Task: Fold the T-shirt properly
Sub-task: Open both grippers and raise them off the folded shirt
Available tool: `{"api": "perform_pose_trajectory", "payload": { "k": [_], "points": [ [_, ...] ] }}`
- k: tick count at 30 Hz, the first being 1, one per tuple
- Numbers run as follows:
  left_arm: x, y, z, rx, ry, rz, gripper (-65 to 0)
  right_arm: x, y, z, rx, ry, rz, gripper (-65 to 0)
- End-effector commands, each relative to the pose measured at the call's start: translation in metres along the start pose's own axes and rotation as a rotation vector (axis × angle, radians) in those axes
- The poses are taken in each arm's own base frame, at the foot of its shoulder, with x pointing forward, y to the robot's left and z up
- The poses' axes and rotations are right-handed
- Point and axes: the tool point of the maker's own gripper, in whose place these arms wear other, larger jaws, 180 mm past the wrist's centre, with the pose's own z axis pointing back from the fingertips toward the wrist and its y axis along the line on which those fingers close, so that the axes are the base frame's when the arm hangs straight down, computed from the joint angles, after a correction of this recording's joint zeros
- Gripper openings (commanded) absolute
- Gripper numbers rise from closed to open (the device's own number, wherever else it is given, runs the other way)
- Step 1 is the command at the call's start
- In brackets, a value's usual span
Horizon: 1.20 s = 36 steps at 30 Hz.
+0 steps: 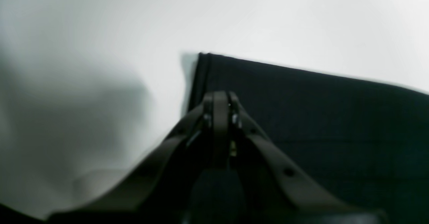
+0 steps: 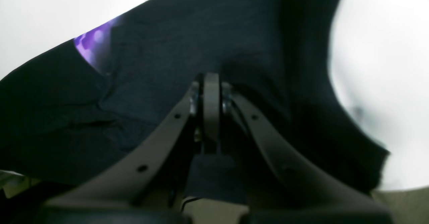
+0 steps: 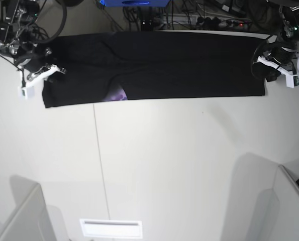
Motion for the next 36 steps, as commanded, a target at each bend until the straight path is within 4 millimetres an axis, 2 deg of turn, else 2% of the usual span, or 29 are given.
{"api": "perform_pose_trajectory", "payload": {
  "k": [1, 6, 12, 15, 20, 24, 28, 32, 34, 36],
  "points": [
    [0.003, -0.002, 0.001, 0.012, -0.015, -0.032, -65.0, 0.006, 0.001, 0.0, 0.01, -0.014, 0.012, -65.0],
    [-0.02, -0.015, -0.01, 0.02, 0.062, -0.125, -65.0, -0.003, -0.012, -0.019, 0.001, 0.041, -0.042, -65.0],
    [-0.062, -0.002, -0.042, 0.026, 0.187, -0.035, -65.0, -0.007, -0.04, -0.039, -0.121, 0.096, -0.025, -65.0],
    [-0.065, 0.0, -0.057, 0.027, 0.2, 0.006, -65.0, -0.003, -0.047, -0.051, -0.15, 0.08, -0.012, -65.0],
    [-0.035, -0.006, -0.074, 0.013, 0.143, 0.03, -65.0, 0.012, -0.046, -0.07, -0.141, 0.068, -0.029, -65.0],
    [-0.005, -0.013, -0.09, -0.004, 0.102, 0.052, -65.0, 0.04, -0.042, -0.082, -0.123, 0.044, -0.053, -65.0],
    [0.015, -0.02, -0.101, -0.023, 0.104, 0.072, -65.0, 0.064, -0.039, -0.089, -0.121, 0.021, -0.056, -65.0],
    [0.043, -0.025, -0.092, -0.027, 0.029, 0.044, -65.0, 0.079, -0.033, -0.085, -0.134, -0.013, -0.018, -65.0],
    [0.058, -0.028, -0.083, -0.029, -0.016, 0.024, -65.0, 0.09, -0.025, -0.073, -0.13, -0.063, 0.02, -65.0],
    [0.062, -0.026, -0.072, -0.016, -0.013, 0.01, -65.0, 0.1, -0.014, -0.056, -0.125, -0.125, 0.068, -65.0]
  ]
}}
